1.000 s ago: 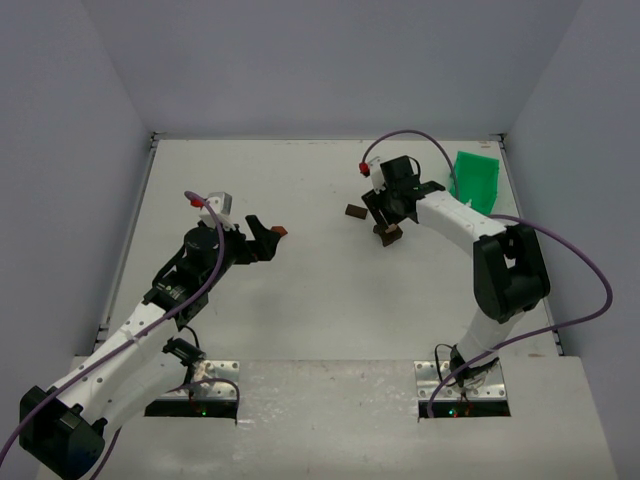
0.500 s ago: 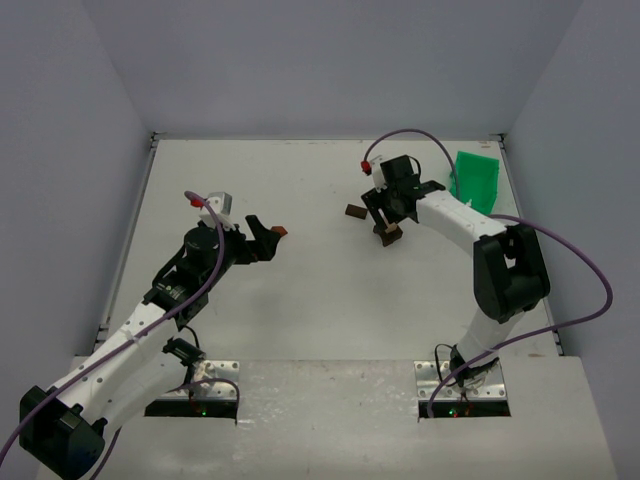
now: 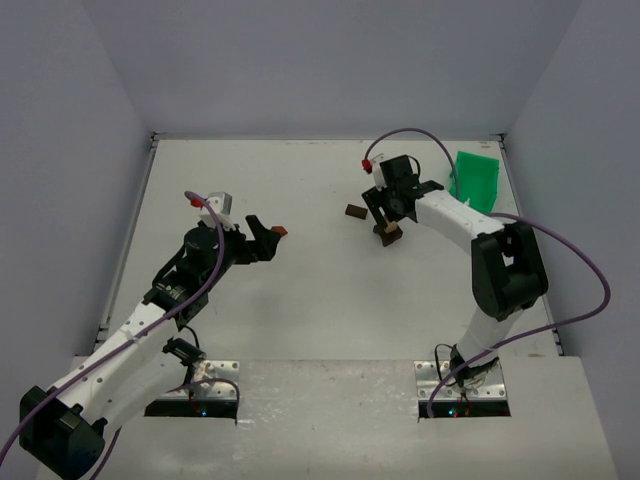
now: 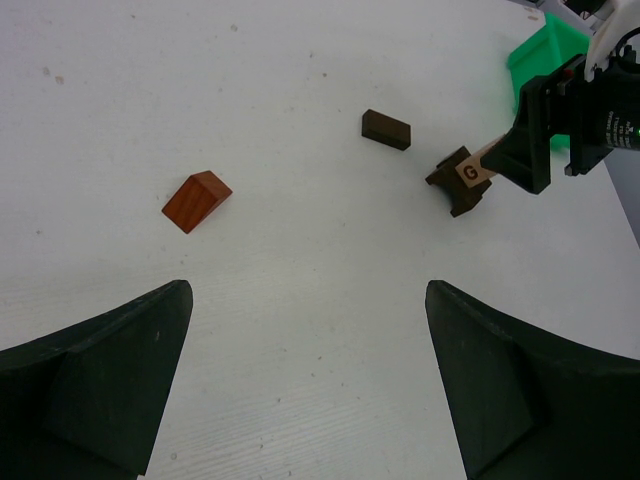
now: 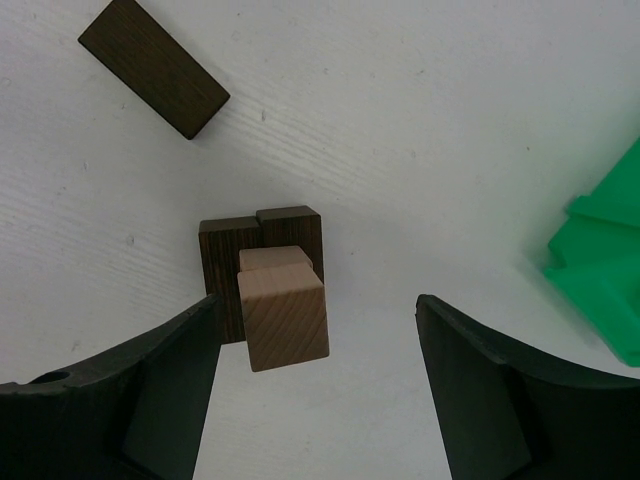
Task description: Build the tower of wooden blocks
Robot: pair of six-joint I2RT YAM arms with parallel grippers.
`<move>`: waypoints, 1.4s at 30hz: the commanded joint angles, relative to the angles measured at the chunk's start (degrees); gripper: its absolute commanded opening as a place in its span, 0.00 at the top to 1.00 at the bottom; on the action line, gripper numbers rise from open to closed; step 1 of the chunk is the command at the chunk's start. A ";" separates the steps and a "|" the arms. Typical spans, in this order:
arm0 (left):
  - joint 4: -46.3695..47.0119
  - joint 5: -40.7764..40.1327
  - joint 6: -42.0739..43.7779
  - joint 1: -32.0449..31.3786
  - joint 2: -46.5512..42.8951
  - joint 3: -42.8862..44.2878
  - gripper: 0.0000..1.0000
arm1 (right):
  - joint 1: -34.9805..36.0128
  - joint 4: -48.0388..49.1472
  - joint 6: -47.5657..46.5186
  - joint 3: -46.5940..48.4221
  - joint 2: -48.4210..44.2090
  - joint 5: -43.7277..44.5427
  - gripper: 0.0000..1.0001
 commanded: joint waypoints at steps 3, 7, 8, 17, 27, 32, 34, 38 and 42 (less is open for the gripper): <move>2.61 0.83 0.03 0.14 -1.14 -0.09 0.00 | -0.32 3.23 0.59 1.72 -0.27 1.72 0.22; 2.61 1.10 0.12 0.14 -1.40 -0.17 0.00 | -0.32 3.41 0.67 1.63 -0.28 2.07 0.22; 2.61 1.05 0.12 0.14 -1.50 -0.27 0.00 | -0.27 3.31 0.67 1.73 -0.32 2.08 0.22; 2.52 1.10 0.10 0.14 -1.93 -0.35 0.00 | -0.32 3.44 0.72 1.56 -0.60 2.58 0.22; 2.70 1.02 0.12 0.16 -1.92 -0.39 0.00 | -0.18 2.64 1.16 1.99 -1.65 -1.86 0.21; 2.75 0.83 0.12 0.14 -1.44 -0.22 0.00 | 0.79 2.71 0.00 2.51 -2.56 -5.04 0.19; 2.79 0.79 0.12 0.23 -1.40 -0.17 0.00 | 1.45 3.50 -1.40 2.82 -2.91 -6.76 0.19; 2.79 0.83 0.21 0.14 -1.60 -0.20 0.00 | 3.43 4.94 -8.00 5.20 -2.01 -12.73 0.18; 2.70 0.51 0.27 0.14 -1.75 -0.26 0.00 | 3.55 3.92 -15.28 8.76 1.80 -18.26 0.18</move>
